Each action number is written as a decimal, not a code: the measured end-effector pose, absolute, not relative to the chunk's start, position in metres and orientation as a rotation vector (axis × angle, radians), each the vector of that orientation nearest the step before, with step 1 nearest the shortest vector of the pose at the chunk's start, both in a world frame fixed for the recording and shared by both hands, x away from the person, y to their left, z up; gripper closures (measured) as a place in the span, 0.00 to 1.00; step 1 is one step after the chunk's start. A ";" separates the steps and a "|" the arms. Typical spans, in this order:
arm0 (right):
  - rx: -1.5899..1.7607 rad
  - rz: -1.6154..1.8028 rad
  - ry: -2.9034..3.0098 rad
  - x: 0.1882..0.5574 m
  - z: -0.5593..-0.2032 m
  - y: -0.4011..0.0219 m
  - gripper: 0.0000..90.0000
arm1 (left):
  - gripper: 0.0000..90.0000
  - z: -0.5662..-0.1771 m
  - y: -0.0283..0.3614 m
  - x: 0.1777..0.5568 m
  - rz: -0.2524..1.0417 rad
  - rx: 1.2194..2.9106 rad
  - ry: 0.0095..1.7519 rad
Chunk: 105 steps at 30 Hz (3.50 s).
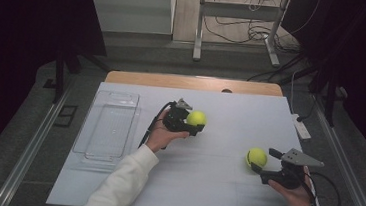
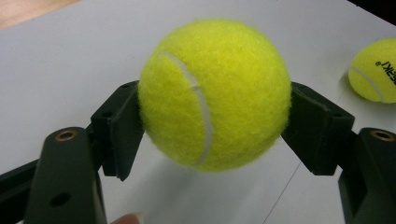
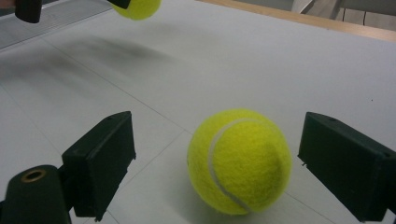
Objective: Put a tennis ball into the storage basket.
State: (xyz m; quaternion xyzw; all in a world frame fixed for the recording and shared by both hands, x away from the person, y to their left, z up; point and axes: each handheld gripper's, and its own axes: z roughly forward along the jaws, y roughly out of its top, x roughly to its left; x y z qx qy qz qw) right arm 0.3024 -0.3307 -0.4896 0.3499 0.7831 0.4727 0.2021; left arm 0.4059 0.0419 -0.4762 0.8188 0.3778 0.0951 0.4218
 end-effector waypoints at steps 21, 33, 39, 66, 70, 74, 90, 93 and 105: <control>0.980 1.325 2.178 0.302 -0.489 -0.332 0.12 | 0.30 -0.460 0.050 0.394 0.271 2.029 0.918; 0.976 1.322 2.178 0.302 -0.489 -0.332 0.12 | 0.30 -0.454 0.054 0.392 0.294 2.032 0.923; 0.971 1.325 2.181 0.302 -0.489 -0.331 0.13 | 0.30 -0.447 0.058 0.389 0.325 2.030 0.925; 0.966 1.318 2.175 0.301 -0.488 -0.331 0.13 | 0.30 -0.423 0.077 0.379 0.408 1.964 0.938; 0.964 1.317 2.179 0.302 -0.488 -0.330 0.13 | 0.30 -0.420 0.082 0.379 0.414 1.951 0.949; 0.971 1.316 2.175 0.302 -0.488 -0.331 0.13 | 0.30 -0.418 0.088 0.379 0.441 1.942 0.973; 0.971 1.319 2.172 0.301 -0.488 -0.331 0.13 | 0.30 -0.409 0.106 0.379 0.457 1.896 1.013; 0.968 1.316 2.173 0.301 -0.488 -0.331 0.13 | 0.30 -0.407 0.111 0.378 0.459 1.876 1.020; 0.969 1.315 2.173 0.301 -0.488 -0.331 0.13 | 0.30 -0.403 0.128 0.380 0.468 1.833 1.060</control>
